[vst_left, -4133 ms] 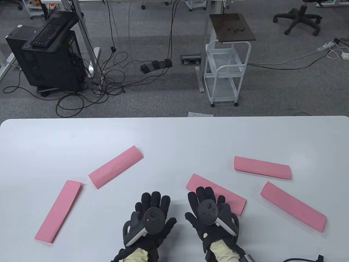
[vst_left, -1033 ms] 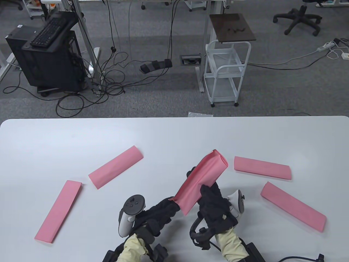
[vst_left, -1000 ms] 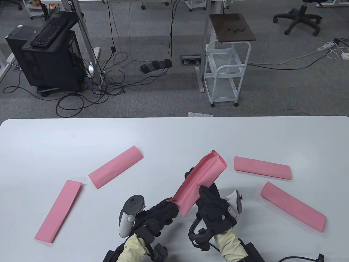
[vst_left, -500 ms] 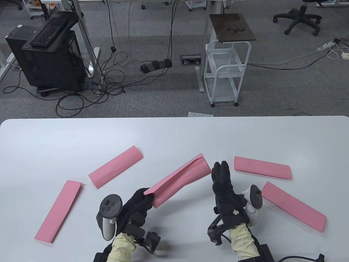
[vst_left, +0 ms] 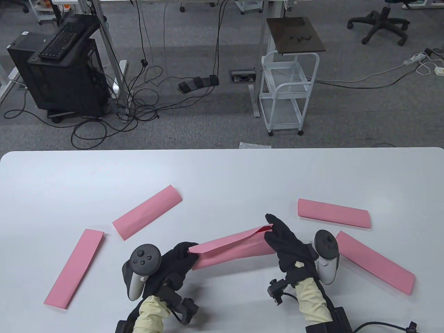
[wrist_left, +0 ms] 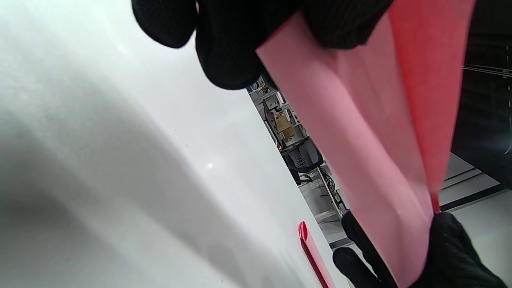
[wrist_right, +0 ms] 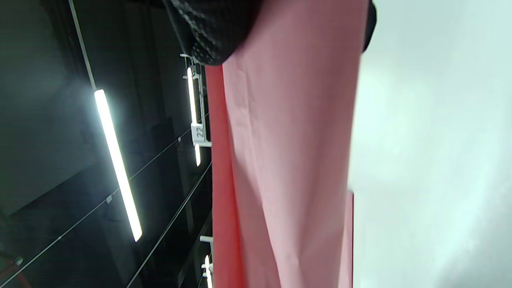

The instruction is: Unfold complexly folded papers and stack

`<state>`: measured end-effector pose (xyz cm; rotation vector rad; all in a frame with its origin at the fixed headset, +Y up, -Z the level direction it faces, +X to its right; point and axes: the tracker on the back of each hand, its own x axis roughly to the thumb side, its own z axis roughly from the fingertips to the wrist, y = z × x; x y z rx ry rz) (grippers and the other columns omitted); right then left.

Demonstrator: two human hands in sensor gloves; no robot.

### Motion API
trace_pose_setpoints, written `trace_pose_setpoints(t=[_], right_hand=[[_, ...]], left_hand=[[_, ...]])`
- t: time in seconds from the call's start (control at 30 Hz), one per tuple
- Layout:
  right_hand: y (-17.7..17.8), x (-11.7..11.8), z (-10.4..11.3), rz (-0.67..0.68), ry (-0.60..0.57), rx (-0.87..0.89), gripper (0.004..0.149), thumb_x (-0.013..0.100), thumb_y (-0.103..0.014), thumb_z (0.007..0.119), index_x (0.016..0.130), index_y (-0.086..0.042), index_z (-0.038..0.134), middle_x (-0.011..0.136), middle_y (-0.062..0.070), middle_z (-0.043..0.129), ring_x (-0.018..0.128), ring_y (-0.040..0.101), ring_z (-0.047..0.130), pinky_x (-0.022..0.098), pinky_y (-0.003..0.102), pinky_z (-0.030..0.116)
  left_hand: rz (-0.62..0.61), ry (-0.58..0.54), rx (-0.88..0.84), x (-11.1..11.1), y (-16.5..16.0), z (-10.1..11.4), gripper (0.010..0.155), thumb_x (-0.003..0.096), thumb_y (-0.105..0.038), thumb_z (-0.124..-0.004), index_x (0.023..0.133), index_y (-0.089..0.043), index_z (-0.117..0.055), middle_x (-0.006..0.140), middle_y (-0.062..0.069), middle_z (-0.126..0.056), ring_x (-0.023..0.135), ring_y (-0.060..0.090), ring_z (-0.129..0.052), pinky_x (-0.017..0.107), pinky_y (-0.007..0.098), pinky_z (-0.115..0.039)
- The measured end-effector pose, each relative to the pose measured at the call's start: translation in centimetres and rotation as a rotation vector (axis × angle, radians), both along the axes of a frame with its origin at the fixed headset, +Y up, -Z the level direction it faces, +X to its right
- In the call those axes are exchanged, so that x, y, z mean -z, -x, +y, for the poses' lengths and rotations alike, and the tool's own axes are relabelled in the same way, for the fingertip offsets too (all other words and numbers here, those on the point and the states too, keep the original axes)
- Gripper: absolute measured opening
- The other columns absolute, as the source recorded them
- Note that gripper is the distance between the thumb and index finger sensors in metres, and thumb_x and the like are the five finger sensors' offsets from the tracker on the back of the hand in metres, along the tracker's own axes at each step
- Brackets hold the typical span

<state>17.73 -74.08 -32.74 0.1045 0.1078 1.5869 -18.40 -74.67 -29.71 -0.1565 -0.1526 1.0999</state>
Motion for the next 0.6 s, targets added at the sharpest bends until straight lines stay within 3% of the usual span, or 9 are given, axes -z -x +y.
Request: trace_pose_setpoints(t=[0.1, 0.23, 0.3, 0.43, 0.53, 0.6], right_hand=[[-0.2, 0.0, -0.2, 0.016, 0.014, 0.01, 0.039, 0.051, -0.031, 0.075, 0.086, -0.014, 0.076, 0.075, 0.011, 0.085, 0.082, 0.04, 0.075, 0.072, 0.063, 0.029], [0.0, 0.0, -0.4, 0.005, 0.028, 0.067, 0.037, 0.051, -0.03, 0.075, 0.085, -0.016, 0.077, 0.084, 0.011, 0.085, 0.09, 0.042, 0.07, 0.072, 0.064, 0.028], [0.0, 0.0, -0.4, -0.005, 0.024, 0.08, 0.037, 0.051, -0.03, 0.075, 0.085, -0.016, 0.077, 0.086, 0.012, 0.085, 0.091, 0.042, 0.07, 0.072, 0.064, 0.029], [0.1, 0.1, 0.0, 0.029, -0.007, 0.096, 0.036, 0.051, -0.028, 0.076, 0.085, -0.017, 0.078, 0.086, 0.011, 0.086, 0.092, 0.041, 0.071, 0.072, 0.065, 0.03], [-0.1, 0.1, 0.2, 0.024, -0.026, 0.059, 0.036, 0.05, -0.028, 0.076, 0.084, -0.017, 0.079, 0.085, 0.01, 0.087, 0.091, 0.04, 0.073, 0.072, 0.064, 0.03], [0.0, 0.1, 0.3, 0.049, -0.041, 0.05, 0.036, 0.05, -0.028, 0.076, 0.085, -0.018, 0.079, 0.086, 0.009, 0.087, 0.092, 0.04, 0.071, 0.072, 0.064, 0.029]], left_hand=[[0.001, -0.002, 0.026, 0.0, -0.2, 0.0, 0.038, 0.0535, -0.034, -0.076, 0.091, -0.028, -0.075, 0.083, -0.001, -0.09, 0.083, 0.028, -0.088, 0.07, 0.053, -0.064], [0.054, -0.014, 0.101, -0.2, -0.3, 0.1, 0.038, 0.0549, -0.036, -0.074, 0.092, -0.028, -0.077, 0.08, 0.0, -0.091, 0.079, 0.028, -0.089, 0.069, 0.053, -0.064], [0.078, -0.02, 0.155, -0.2, -0.3, 0.3, 0.039, 0.0548, -0.038, -0.074, 0.092, -0.028, -0.08, 0.072, -0.001, -0.094, 0.073, 0.027, -0.092, 0.069, 0.053, -0.065], [0.08, -0.039, 0.348, -0.3, -0.2, 1.1, 0.04, 0.0533, -0.044, -0.076, 0.088, -0.026, -0.086, 0.029, -0.011, -0.101, 0.034, 0.014, -0.103, 0.061, 0.047, -0.076], [0.06, 0.042, 0.309, -0.3, 0.0, 1.1, 0.04, 0.0527, -0.043, -0.078, 0.087, -0.025, -0.087, 0.022, -0.014, -0.099, 0.028, 0.011, -0.104, 0.059, 0.045, -0.079], [0.06, 0.037, 0.282, -0.2, 0.3, 1.0, 0.04, 0.0523, -0.043, -0.078, 0.086, -0.024, -0.088, 0.022, -0.016, -0.1, 0.029, 0.009, -0.106, 0.059, 0.044, -0.08]])
